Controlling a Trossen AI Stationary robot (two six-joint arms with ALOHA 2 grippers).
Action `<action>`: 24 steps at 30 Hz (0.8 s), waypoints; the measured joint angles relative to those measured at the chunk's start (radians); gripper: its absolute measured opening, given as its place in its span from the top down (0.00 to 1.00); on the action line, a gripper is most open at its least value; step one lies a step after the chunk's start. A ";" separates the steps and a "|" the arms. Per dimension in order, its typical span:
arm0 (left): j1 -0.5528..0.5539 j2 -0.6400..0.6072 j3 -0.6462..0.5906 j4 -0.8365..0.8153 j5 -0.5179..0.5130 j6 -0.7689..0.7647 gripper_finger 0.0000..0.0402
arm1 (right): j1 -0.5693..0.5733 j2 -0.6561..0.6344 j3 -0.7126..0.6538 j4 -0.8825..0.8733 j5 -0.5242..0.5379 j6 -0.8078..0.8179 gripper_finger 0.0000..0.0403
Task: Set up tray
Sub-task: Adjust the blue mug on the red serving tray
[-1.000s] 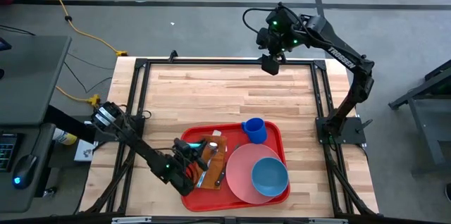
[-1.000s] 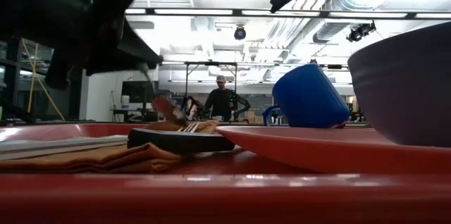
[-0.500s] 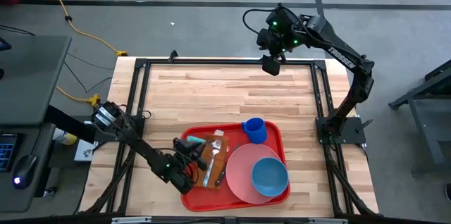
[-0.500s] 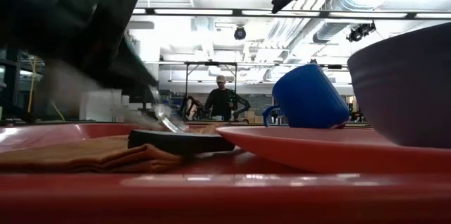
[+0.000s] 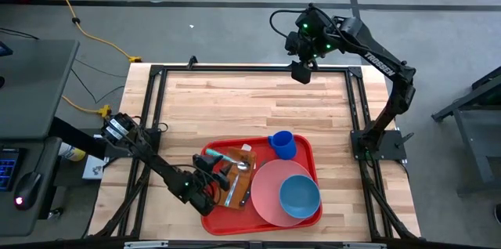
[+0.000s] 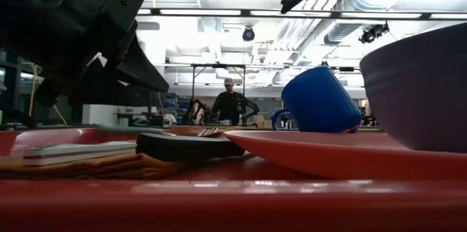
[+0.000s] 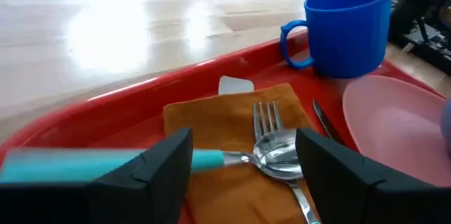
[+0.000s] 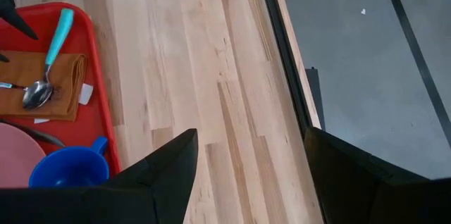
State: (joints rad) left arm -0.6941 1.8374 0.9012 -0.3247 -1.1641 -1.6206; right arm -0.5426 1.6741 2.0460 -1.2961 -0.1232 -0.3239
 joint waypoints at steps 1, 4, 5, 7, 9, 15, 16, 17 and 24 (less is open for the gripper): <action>0.000 0.000 0.000 0.000 -0.001 0.000 0.30 | 0.000 0.000 0.000 0.000 0.000 0.000 0.40; 0.005 0.000 0.000 0.000 -0.051 0.000 0.29 | 0.000 0.000 0.000 0.000 -0.005 -0.007 0.40; 0.012 -0.002 0.000 -0.001 -0.082 0.000 0.29 | 0.000 0.000 0.000 0.000 -0.008 -0.011 0.40; 0.030 -0.019 0.000 -0.019 -0.106 0.004 0.29 | 0.000 0.000 0.000 0.000 -0.014 -0.020 0.40; 0.053 -0.042 0.001 -0.032 -0.086 0.053 0.29 | 0.000 0.000 0.000 0.000 -0.047 -0.025 0.40; 0.159 -0.186 0.001 -0.127 0.154 0.396 0.29 | 0.027 0.000 0.000 -0.001 -0.197 -0.040 0.40; 0.186 -0.220 0.000 -0.129 0.204 0.485 0.29 | 0.038 0.000 0.000 -0.001 -0.198 -0.043 0.40; 0.214 -0.253 0.002 -0.122 0.268 0.578 0.29 | 0.047 0.000 0.000 -0.001 -0.199 -0.044 0.40; 0.459 -0.447 0.001 -0.162 0.915 1.134 0.35 | 0.116 0.000 0.000 -0.067 -0.199 -0.059 0.40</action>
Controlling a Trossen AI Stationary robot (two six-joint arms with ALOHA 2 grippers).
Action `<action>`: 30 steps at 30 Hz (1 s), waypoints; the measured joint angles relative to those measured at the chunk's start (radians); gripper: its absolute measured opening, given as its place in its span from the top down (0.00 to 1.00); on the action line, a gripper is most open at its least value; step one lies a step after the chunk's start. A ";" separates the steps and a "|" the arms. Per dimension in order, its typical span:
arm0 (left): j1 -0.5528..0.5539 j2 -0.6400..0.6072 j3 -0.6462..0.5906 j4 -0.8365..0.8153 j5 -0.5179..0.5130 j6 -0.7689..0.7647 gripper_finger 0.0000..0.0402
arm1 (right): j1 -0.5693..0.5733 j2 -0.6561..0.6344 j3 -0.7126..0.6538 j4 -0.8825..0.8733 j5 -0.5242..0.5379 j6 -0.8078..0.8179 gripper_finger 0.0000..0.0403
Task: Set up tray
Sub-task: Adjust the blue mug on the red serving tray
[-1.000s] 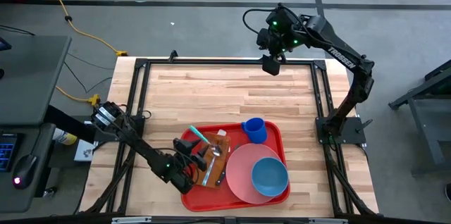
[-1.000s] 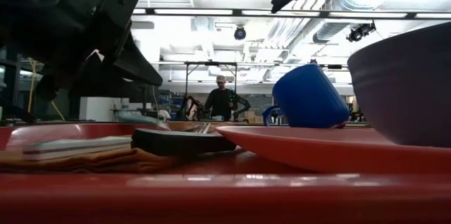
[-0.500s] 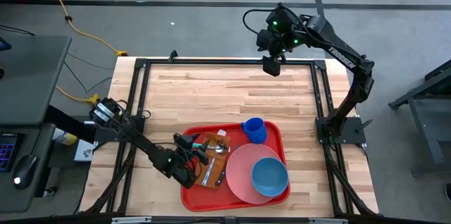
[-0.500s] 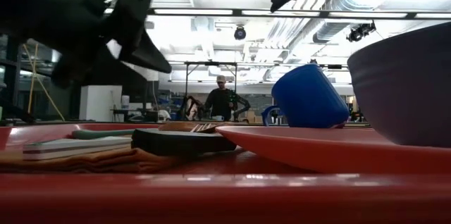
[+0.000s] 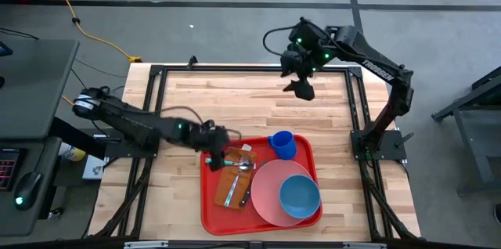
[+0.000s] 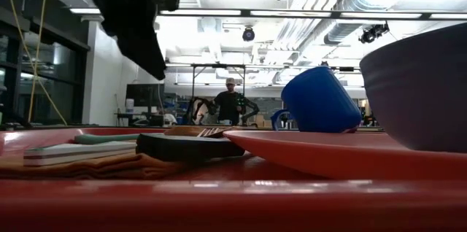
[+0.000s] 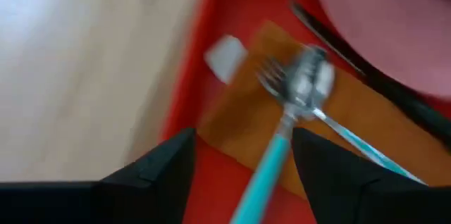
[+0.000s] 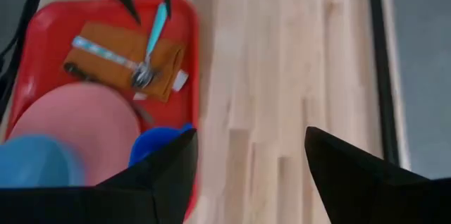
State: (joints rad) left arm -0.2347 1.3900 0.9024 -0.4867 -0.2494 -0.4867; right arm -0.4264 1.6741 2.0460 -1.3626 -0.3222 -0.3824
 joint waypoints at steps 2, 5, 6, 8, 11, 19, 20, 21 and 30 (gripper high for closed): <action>0.058 -0.015 0.001 -0.021 0.154 0.062 0.38 | 0.019 0.000 0.000 -0.032 0.001 0.005 0.40; 0.113 -0.018 0.000 -0.070 0.261 0.140 0.43 | 0.051 0.000 0.000 -0.067 0.001 0.020 0.40; 0.126 -0.018 0.000 -0.083 0.275 0.165 0.44 | 0.062 0.002 0.000 -0.075 0.001 0.033 0.40; 0.145 -0.018 0.000 -0.097 0.290 0.201 0.47 | 0.086 0.008 0.000 -0.076 0.001 0.066 0.40; 0.170 -0.018 0.000 -0.097 0.287 0.228 0.50 | 0.128 0.007 -0.042 -0.047 0.030 0.137 0.40; 0.238 -0.018 0.000 -0.086 0.277 0.359 0.55 | 0.253 0.001 -0.358 0.080 0.263 0.430 0.50; 0.247 -0.018 0.000 -0.086 0.268 0.375 0.56 | 0.268 0.001 -0.395 0.109 0.289 0.471 0.53; 0.256 -0.018 0.000 -0.086 0.263 0.386 0.56 | 0.281 0.001 -0.425 0.142 0.309 0.515 0.57; 0.313 -0.018 0.000 -0.082 0.240 0.518 0.56 | 0.323 0.001 -0.471 0.315 0.387 0.797 0.97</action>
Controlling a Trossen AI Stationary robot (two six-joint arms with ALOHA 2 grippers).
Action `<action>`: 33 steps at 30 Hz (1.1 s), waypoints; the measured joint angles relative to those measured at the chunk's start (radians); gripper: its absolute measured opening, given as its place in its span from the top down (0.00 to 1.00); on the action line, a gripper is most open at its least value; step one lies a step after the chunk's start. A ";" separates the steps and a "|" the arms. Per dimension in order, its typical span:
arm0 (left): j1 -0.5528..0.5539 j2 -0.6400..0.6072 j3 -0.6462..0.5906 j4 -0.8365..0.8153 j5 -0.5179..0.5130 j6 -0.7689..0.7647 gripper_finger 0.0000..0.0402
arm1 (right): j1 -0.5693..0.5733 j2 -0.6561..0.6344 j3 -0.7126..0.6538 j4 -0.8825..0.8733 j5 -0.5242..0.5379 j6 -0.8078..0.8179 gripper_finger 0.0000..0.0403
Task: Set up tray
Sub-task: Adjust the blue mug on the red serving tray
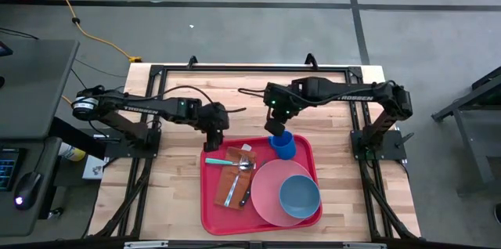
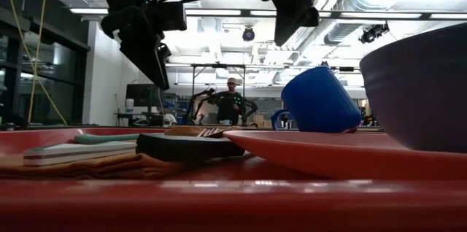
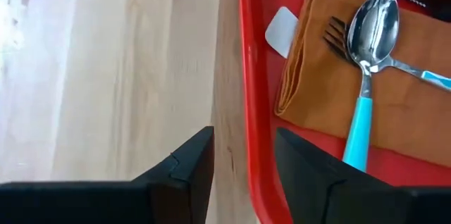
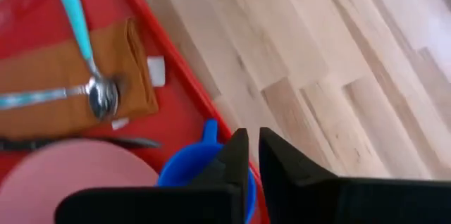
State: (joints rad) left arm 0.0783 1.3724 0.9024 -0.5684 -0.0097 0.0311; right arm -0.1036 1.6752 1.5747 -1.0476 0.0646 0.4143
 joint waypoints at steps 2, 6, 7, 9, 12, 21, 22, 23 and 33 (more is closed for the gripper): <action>0.009 0.000 0.000 0.005 0.000 0.011 0.57 | 0.000 0.000 0.001 -0.003 -0.015 0.044 0.98; 0.021 0.000 0.000 0.042 0.001 0.033 0.57 | 0.011 -0.001 -0.019 -0.010 -0.049 0.084 0.99; 0.021 0.000 0.000 0.050 0.002 0.044 0.57 | 0.012 -0.001 -0.020 -0.018 -0.055 0.095 0.99; 0.021 0.000 0.000 0.057 0.008 0.073 0.57 | 0.012 -0.001 -0.020 -0.050 -0.056 0.119 1.00; 0.020 0.000 0.000 0.057 0.022 0.104 0.57 | 0.005 -0.001 -0.020 -0.112 -0.058 0.156 1.00; 0.020 0.000 0.000 0.047 0.035 0.161 0.57 | 0.033 -0.001 -0.021 -0.224 -0.099 0.240 1.00; 0.020 0.000 0.000 0.045 0.043 0.168 0.57 | 0.044 -0.001 -0.021 -0.231 -0.099 0.252 1.00; 0.020 0.000 0.000 0.045 0.048 0.176 0.57 | 0.057 -0.001 -0.021 -0.244 -0.095 0.263 1.00; 0.020 0.000 0.000 0.131 0.045 0.228 0.58 | 0.105 -0.001 -0.021 -0.236 -0.082 0.357 1.00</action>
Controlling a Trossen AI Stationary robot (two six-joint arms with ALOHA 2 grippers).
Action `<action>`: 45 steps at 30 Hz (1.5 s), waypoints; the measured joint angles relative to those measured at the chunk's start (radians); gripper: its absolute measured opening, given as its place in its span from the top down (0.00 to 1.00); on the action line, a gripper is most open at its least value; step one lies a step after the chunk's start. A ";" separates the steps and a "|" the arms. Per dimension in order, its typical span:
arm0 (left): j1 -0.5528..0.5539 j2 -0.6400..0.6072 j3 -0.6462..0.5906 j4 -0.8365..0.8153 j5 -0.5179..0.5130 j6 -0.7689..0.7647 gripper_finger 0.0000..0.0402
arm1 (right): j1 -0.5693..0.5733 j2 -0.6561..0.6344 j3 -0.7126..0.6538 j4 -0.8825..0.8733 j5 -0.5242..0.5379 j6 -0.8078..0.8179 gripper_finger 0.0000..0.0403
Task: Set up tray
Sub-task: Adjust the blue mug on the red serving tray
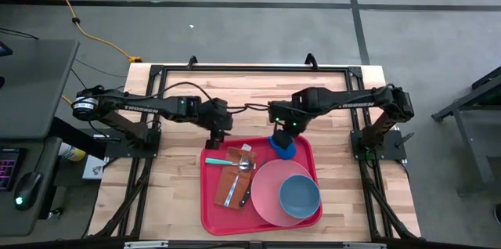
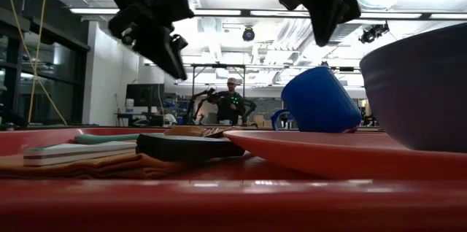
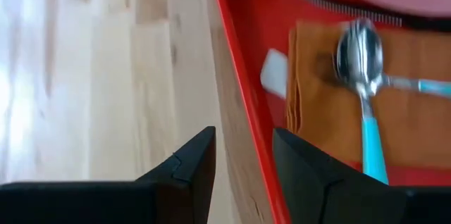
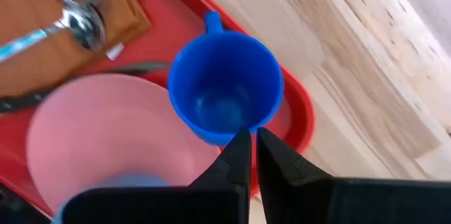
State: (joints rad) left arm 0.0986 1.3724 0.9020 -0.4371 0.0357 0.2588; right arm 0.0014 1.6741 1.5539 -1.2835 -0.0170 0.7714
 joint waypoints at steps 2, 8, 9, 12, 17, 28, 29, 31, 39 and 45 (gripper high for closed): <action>0.001 0.000 0.000 0.059 0.000 0.003 0.58 | 0.001 0.000 0.000 0.027 0.000 0.013 1.00; 0.053 0.000 0.000 0.127 0.064 0.005 0.59 | -0.003 0.015 0.000 0.069 0.039 0.025 1.00; 0.062 0.000 0.000 0.109 0.065 0.005 0.59 | -0.005 0.015 0.000 0.066 0.049 0.023 1.00; 0.093 0.000 0.000 0.018 0.059 0.012 0.59 | -0.017 0.015 0.000 0.066 0.075 0.010 1.00; 0.161 0.000 0.000 -0.091 0.057 0.049 0.59 | -0.049 0.015 0.000 0.065 0.028 -0.040 1.00; 0.281 0.000 0.000 -0.231 0.011 0.117 0.61 | -0.122 0.015 0.000 0.053 -0.082 -0.160 0.85; 0.293 0.000 0.000 -0.231 0.011 0.123 0.62 | -0.130 0.015 0.000 0.049 -0.097 -0.169 0.80; 0.311 0.000 0.000 -0.231 0.011 0.135 0.62 | -0.146 0.015 0.000 0.045 -0.138 -0.182 0.71; 0.367 0.000 0.000 -0.208 0.035 0.157 0.61 | -0.188 0.022 0.000 0.002 -0.199 -0.245 0.45; 0.368 0.000 0.000 -0.201 0.036 0.164 0.61 | -0.199 0.080 0.000 -0.011 -0.192 -0.312 0.43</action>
State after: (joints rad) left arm 0.4666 1.3724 0.9020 -0.6384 0.0713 0.4224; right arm -0.1974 1.7544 1.5543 -1.2941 -0.2089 0.4596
